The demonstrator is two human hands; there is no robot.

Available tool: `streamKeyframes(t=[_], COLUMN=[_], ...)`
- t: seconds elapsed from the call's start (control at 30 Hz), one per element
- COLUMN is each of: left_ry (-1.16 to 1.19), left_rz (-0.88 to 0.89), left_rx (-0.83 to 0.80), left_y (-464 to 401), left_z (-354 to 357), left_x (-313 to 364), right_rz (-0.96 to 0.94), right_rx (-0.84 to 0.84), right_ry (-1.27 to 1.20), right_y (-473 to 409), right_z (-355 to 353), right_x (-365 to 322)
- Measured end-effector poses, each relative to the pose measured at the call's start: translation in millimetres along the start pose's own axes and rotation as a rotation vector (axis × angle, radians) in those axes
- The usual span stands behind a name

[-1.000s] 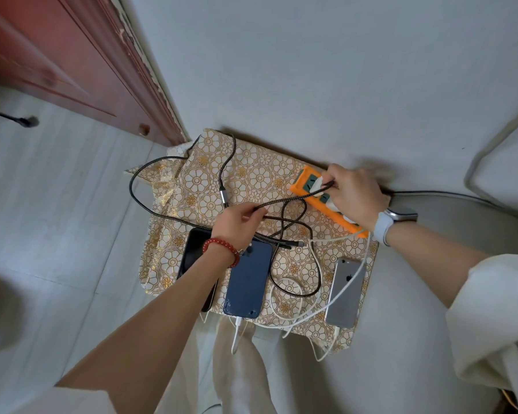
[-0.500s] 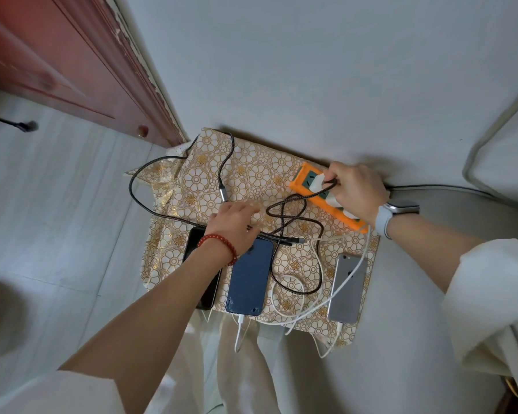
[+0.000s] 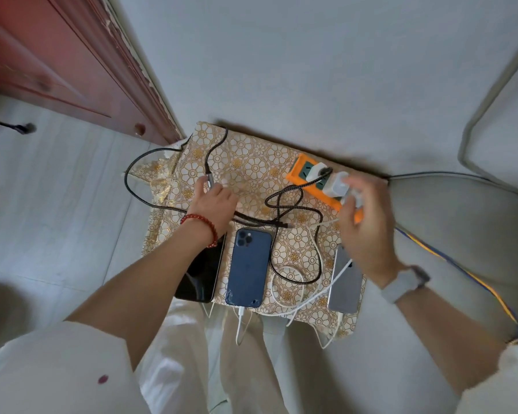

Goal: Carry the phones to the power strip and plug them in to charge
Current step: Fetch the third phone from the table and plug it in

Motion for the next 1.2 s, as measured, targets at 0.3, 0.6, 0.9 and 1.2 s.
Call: streamKeyframes(t=[0.3, 0.6, 0.9, 1.2], left_ry=[0.04, 0.017, 0.169, 0.92], left_rz=[-0.025, -0.037, -0.269, -0.484], left_rx=[0.327, 0.51, 0.524, -0.136], left_y=[36.8, 51.1, 87.7, 178.2], left_z=[-30.8, -49.9, -56.2, 10.0], left_x=[-49.9, -70.7, -120.4, -93.4], right_rz=[0.666, 1.236, 1.404, 1.342], right_rx=[-0.664, -0.379, -0.424, -0.604], right_ry=[-0.306, -1.245, -1.222, -1.009], right_y=[92.5, 21.4, -13.6, 57.3], right_z=[88.9, 137.0, 173.0, 176.2], right_x=[-59.5, -97.3, -139.5, -169.3])
Point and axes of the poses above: each hand's wrist, its own y-axis away from the middle knuckle, its own z-axis out of the palm, x = y × z, the point moved 3 cm from there along -y, towards the middle knuckle, and after that the axes turned 4 degrees about x, right-handed, at the moved point
